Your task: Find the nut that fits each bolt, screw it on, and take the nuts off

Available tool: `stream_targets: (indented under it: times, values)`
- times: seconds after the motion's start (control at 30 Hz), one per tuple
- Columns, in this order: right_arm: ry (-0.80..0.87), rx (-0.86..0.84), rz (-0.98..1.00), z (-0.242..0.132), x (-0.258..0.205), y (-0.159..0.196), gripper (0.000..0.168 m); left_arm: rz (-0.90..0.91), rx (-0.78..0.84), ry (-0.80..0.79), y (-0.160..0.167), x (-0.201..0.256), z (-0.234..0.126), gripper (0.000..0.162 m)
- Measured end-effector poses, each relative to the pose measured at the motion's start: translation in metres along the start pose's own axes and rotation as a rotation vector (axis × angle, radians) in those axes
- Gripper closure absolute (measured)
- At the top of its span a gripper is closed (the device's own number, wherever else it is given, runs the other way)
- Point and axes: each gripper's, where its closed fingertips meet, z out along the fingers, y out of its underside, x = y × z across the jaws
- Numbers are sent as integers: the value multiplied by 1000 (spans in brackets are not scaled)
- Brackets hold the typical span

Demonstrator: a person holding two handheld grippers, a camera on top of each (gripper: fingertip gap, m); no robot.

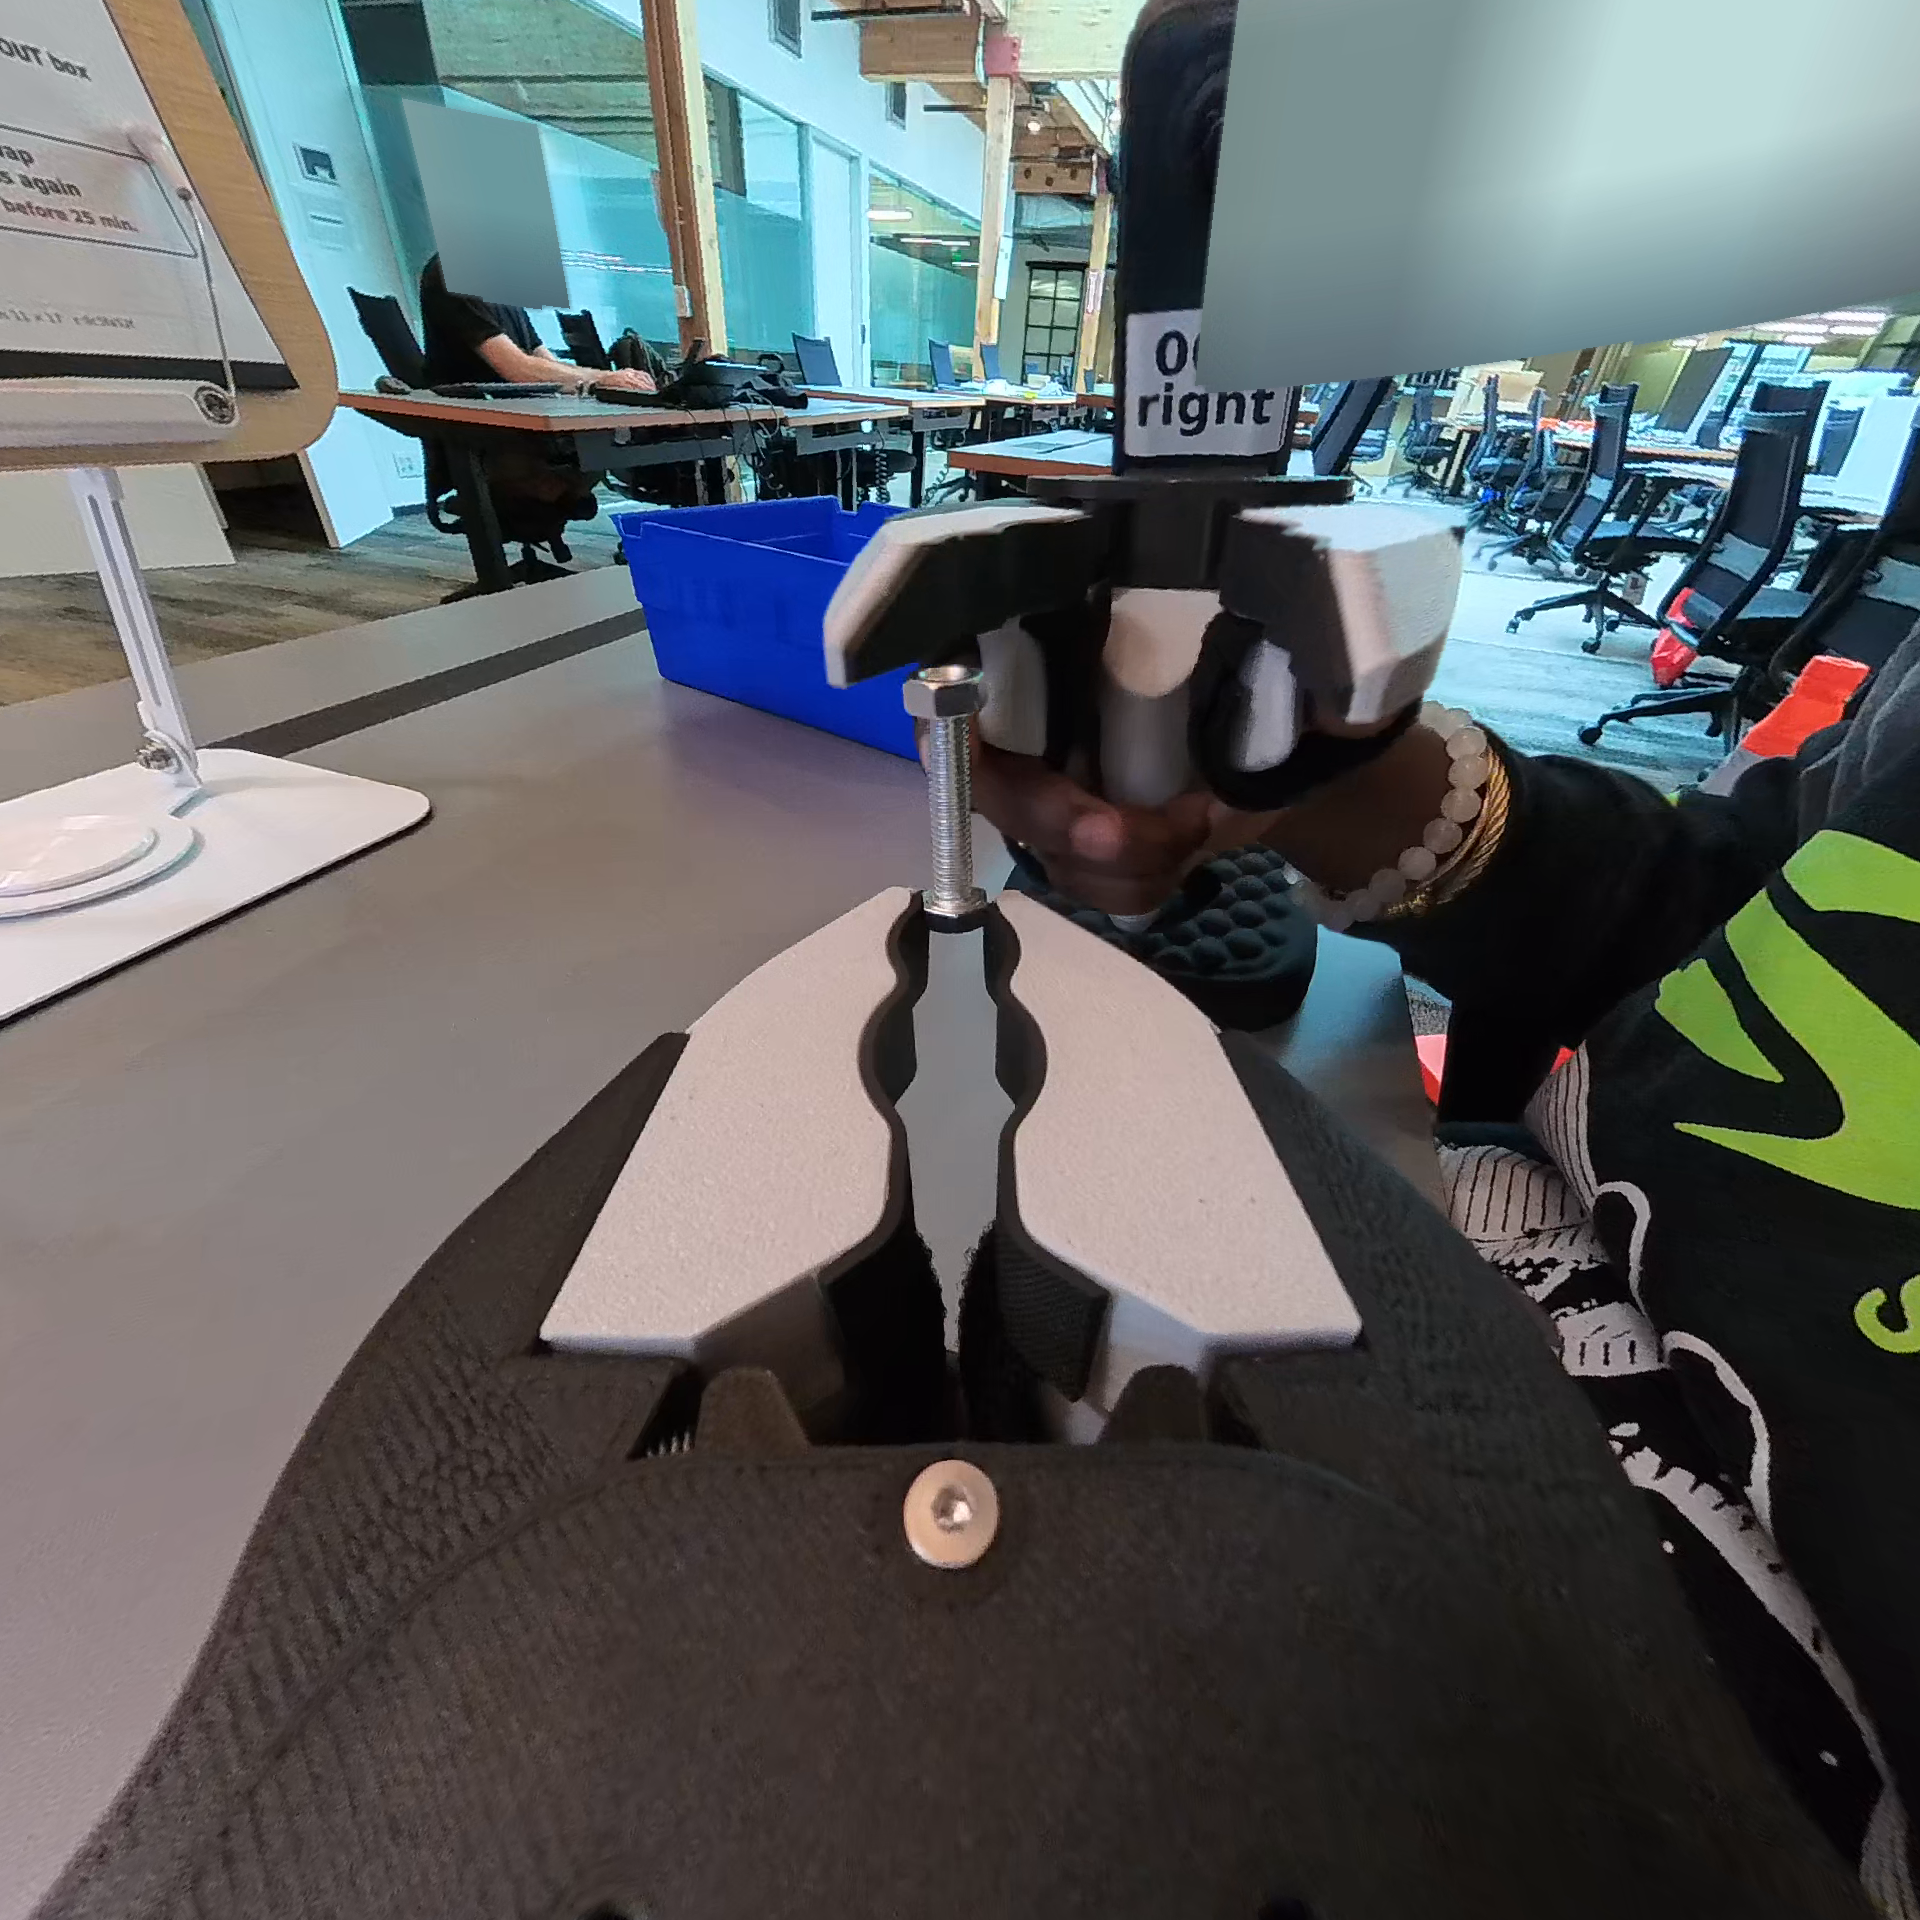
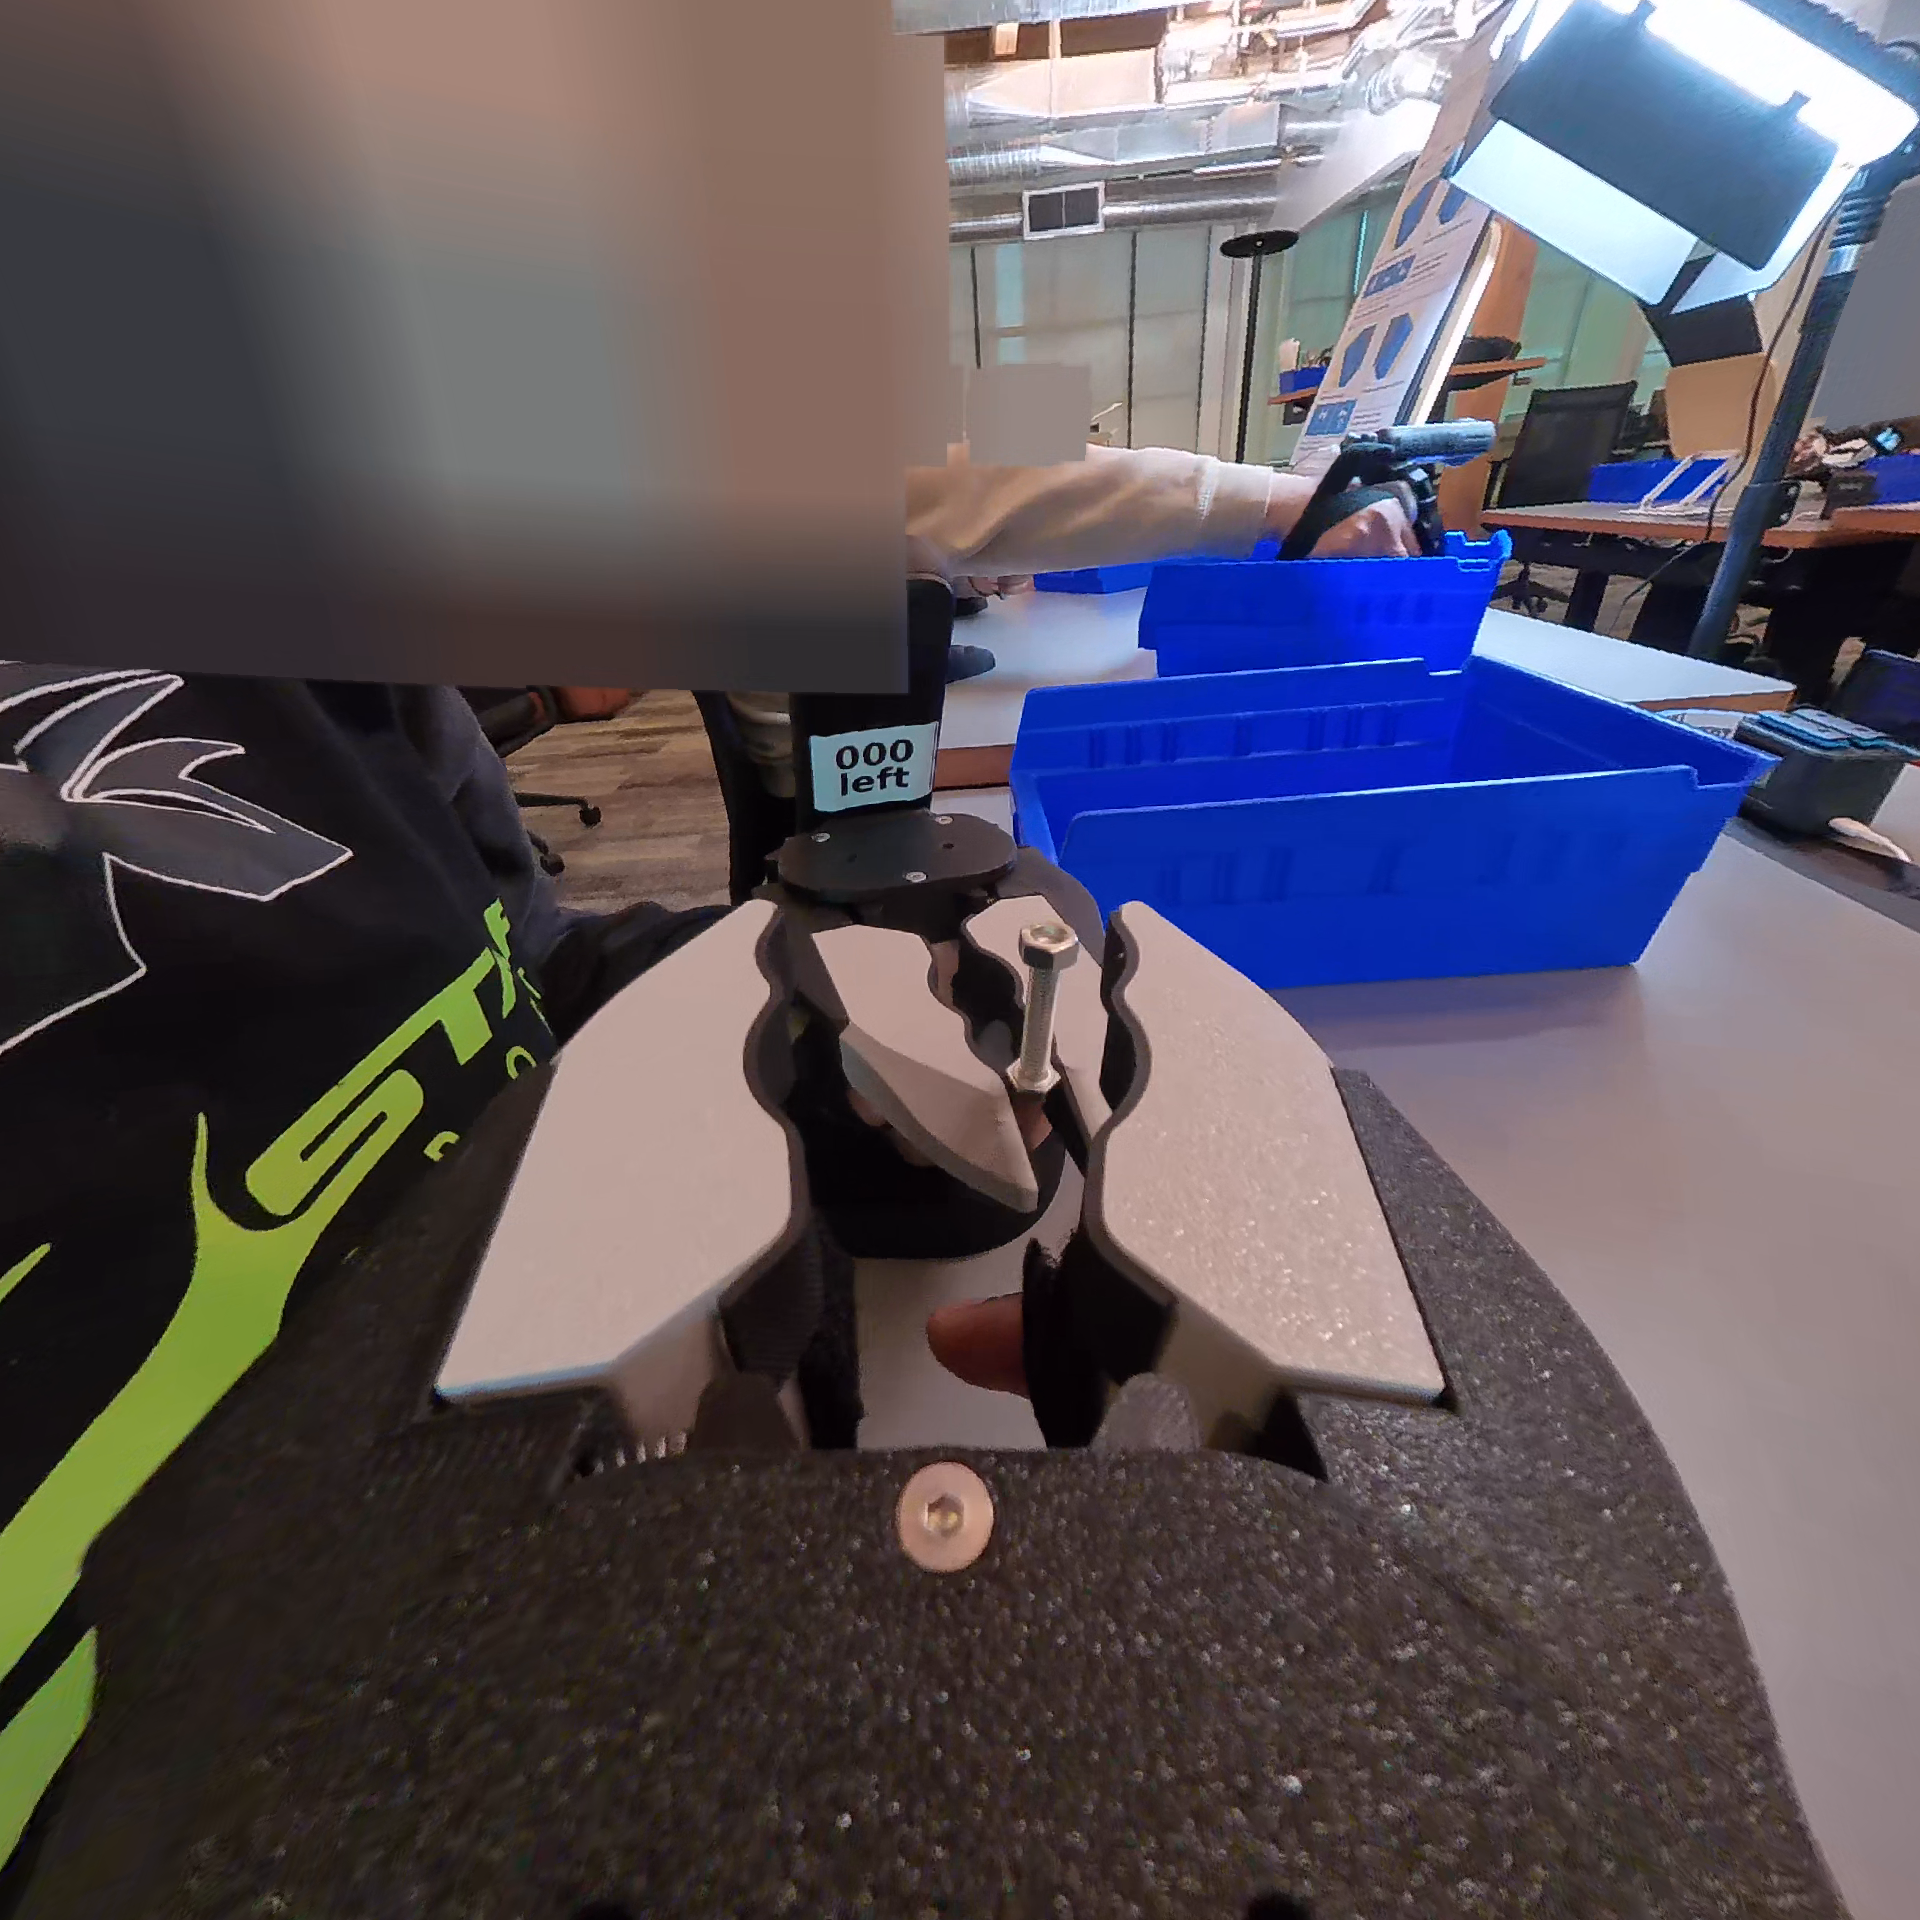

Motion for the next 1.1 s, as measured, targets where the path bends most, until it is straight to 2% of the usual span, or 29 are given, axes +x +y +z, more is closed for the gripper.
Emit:
stream_targets:
  times: [0.2,0.43,0.6,0.77,1.1]
  values:
    - [-8,-10,3,-3,-3,1,113,-4,1,-2,0,-1,0,152]
    - [25,13,8,-18,-1,-1,126,-8,2,-5,0,-1,0,152]
    - [24,-3,4,-5,3,3,112,-2,-5,3,1,0,0,152]
    - [-9,-17,2,3,-2,5,111,-3,-8,5,1,0,0,152]
    - [23,10,5,-18,-2,1,127,-8,-5,0,0,-1,0,152]
